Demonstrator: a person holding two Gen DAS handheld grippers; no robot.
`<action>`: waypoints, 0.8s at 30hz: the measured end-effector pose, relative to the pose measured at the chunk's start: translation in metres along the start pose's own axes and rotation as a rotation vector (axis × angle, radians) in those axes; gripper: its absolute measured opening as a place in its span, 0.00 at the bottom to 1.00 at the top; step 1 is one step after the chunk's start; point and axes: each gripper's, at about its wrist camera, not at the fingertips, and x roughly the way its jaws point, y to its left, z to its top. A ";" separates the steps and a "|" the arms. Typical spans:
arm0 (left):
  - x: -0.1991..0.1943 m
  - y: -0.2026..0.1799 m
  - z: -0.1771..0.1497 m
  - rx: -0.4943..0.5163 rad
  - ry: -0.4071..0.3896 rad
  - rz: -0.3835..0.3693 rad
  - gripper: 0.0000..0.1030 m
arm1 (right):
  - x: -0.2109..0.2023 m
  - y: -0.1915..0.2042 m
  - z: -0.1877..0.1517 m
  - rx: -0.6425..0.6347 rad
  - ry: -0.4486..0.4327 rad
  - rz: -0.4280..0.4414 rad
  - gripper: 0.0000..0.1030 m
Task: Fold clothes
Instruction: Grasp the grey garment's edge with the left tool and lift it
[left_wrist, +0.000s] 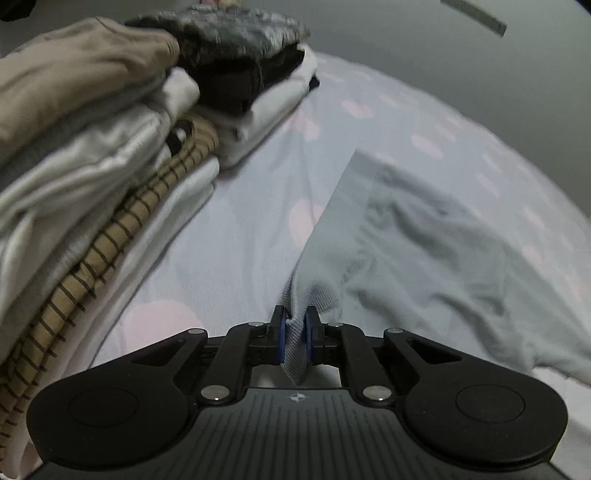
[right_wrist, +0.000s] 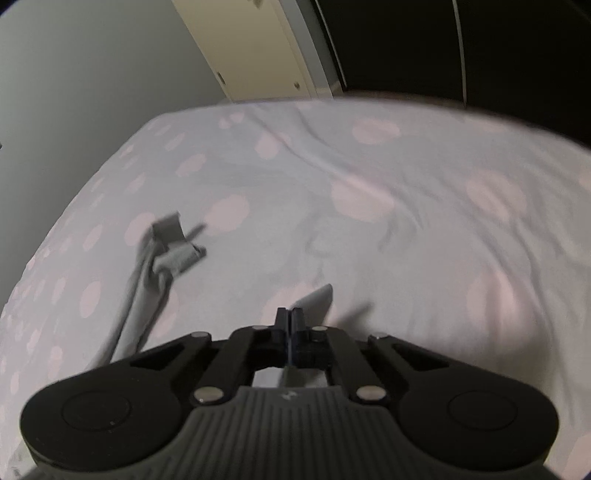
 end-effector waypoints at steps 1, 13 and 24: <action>-0.004 0.000 0.003 -0.007 -0.011 -0.007 0.11 | -0.006 0.004 0.005 -0.010 -0.019 0.001 0.01; -0.065 0.005 0.039 0.047 -0.007 0.010 0.11 | -0.074 -0.005 0.018 -0.091 -0.066 -0.055 0.01; -0.056 0.018 0.010 0.240 0.146 0.166 0.11 | -0.062 -0.105 -0.051 -0.037 0.100 -0.330 0.00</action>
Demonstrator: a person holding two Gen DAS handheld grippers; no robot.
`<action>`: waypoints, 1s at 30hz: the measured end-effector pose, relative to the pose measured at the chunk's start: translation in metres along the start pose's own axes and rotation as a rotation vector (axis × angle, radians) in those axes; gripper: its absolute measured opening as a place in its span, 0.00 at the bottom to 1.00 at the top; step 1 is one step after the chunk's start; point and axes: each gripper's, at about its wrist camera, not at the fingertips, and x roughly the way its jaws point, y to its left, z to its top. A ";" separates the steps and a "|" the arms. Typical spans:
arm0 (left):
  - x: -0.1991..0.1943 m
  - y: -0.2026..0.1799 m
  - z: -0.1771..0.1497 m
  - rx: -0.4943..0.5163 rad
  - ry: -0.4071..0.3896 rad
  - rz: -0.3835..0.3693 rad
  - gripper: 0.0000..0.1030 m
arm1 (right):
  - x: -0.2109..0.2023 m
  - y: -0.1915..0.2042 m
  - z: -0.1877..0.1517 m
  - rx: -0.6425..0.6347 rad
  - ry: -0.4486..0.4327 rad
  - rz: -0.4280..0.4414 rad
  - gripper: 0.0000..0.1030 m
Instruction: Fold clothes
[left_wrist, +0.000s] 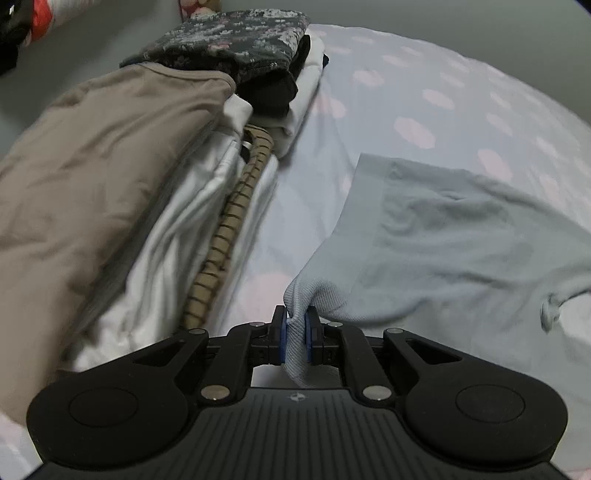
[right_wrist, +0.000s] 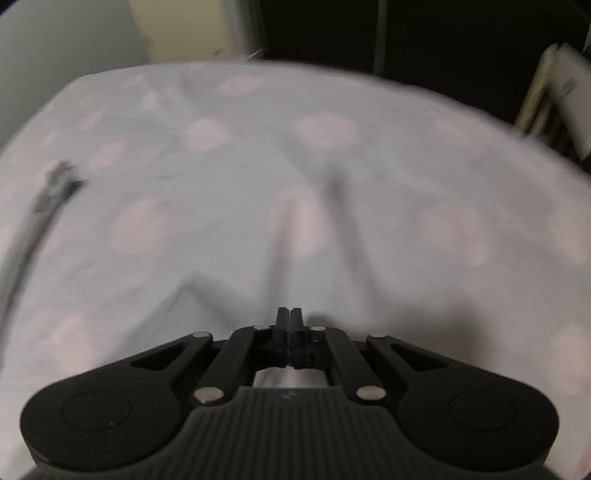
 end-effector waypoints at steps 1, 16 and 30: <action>-0.001 0.000 0.000 0.015 0.003 0.002 0.11 | -0.002 -0.009 0.002 -0.001 -0.014 -0.014 0.00; 0.034 -0.015 0.001 0.140 0.160 0.091 0.30 | 0.016 -0.011 -0.004 -0.011 0.049 0.060 0.05; 0.053 -0.064 0.086 0.241 -0.078 0.036 0.57 | 0.028 0.104 0.024 -0.157 -0.004 0.185 0.07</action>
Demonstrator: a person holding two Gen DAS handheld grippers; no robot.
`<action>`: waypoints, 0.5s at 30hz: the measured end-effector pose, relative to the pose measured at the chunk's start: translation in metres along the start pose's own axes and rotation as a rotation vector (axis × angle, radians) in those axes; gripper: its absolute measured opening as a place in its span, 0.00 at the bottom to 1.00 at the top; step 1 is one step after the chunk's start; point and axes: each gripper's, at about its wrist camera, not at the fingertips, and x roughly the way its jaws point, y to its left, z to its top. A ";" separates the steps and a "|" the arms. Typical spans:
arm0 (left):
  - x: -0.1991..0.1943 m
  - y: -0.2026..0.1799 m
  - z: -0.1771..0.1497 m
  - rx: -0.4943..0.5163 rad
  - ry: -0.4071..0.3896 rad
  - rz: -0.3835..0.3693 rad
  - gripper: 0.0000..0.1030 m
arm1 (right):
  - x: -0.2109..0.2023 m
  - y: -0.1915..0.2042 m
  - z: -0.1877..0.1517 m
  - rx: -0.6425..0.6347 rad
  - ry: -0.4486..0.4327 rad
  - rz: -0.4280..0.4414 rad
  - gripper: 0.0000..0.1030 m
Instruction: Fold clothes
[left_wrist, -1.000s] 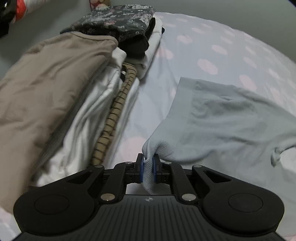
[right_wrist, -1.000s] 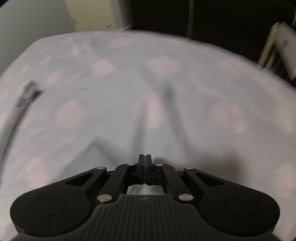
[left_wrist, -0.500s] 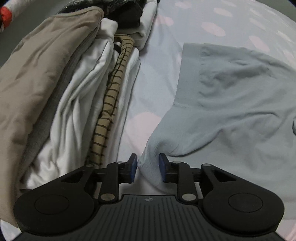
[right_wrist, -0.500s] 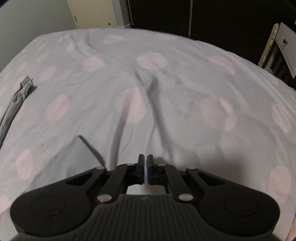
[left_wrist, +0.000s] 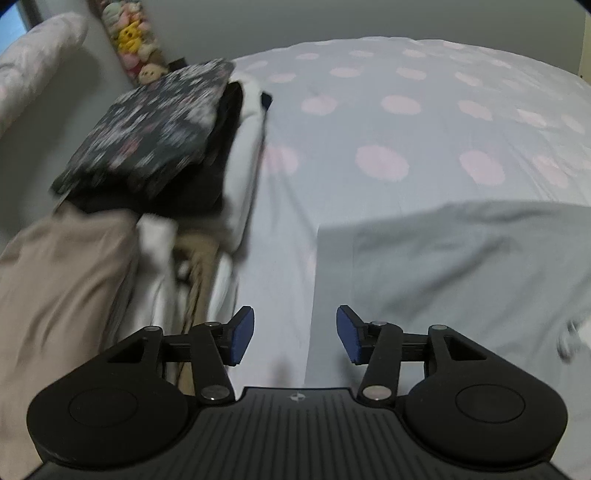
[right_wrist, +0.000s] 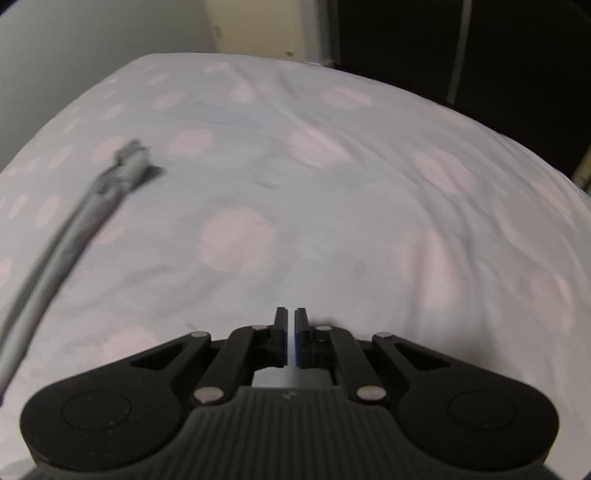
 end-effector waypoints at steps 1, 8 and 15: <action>0.010 -0.003 0.006 -0.002 0.003 -0.001 0.57 | 0.003 0.008 0.004 -0.011 -0.006 0.013 0.08; 0.079 -0.020 0.045 -0.023 0.026 -0.012 0.57 | 0.034 0.066 0.056 0.000 -0.061 0.118 0.20; 0.116 -0.026 0.051 -0.070 0.007 -0.074 0.45 | 0.079 0.119 0.106 0.000 -0.107 0.154 0.31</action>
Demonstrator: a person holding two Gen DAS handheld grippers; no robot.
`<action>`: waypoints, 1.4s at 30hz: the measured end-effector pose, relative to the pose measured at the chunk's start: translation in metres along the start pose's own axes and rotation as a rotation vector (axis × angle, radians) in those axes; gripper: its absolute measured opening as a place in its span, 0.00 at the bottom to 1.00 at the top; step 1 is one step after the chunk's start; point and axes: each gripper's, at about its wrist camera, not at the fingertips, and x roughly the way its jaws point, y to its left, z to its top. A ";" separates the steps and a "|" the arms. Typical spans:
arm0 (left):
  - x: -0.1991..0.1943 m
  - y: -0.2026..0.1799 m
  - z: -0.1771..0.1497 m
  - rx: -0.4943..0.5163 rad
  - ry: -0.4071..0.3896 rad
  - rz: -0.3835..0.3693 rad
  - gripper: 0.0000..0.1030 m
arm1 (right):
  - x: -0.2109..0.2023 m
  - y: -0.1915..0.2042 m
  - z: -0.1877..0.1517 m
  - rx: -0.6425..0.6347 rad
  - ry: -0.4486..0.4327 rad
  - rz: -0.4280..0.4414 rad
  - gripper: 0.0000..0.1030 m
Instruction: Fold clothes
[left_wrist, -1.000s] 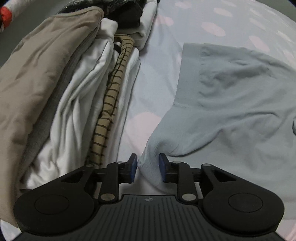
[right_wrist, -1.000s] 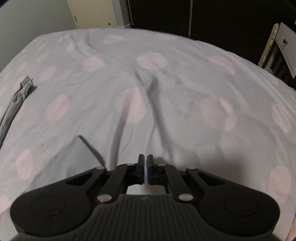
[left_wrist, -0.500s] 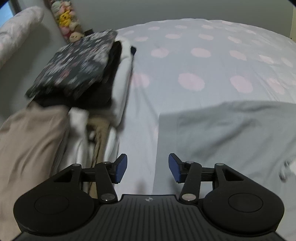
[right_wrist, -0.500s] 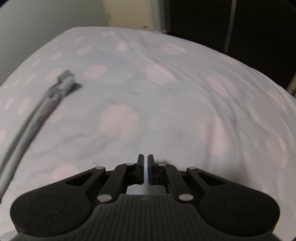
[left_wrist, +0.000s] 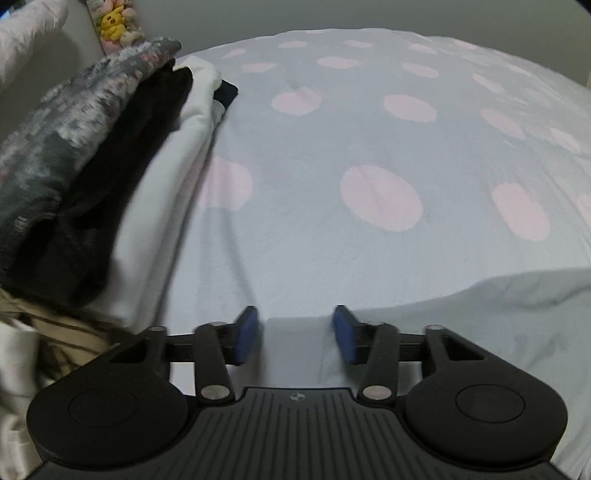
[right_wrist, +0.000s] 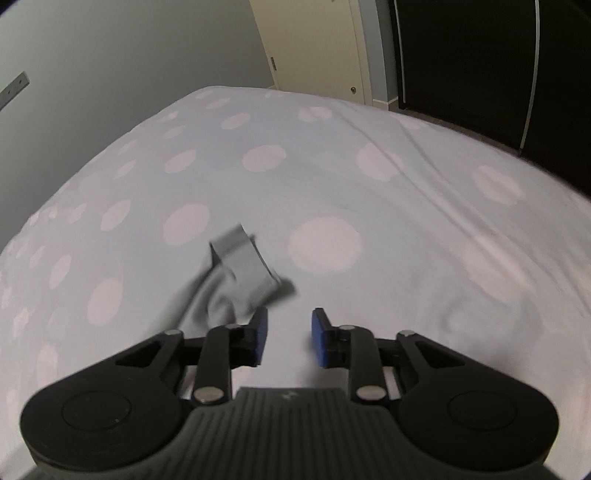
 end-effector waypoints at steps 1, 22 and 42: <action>0.004 0.000 -0.001 -0.012 -0.003 -0.003 0.45 | 0.010 0.000 0.003 0.024 0.001 0.011 0.31; 0.004 -0.008 0.006 -0.040 -0.052 0.206 0.12 | 0.038 -0.026 0.014 0.030 0.011 -0.139 0.08; -0.025 -0.050 0.015 0.732 -0.062 0.036 0.51 | 0.052 0.080 -0.007 -1.170 0.015 -0.069 0.38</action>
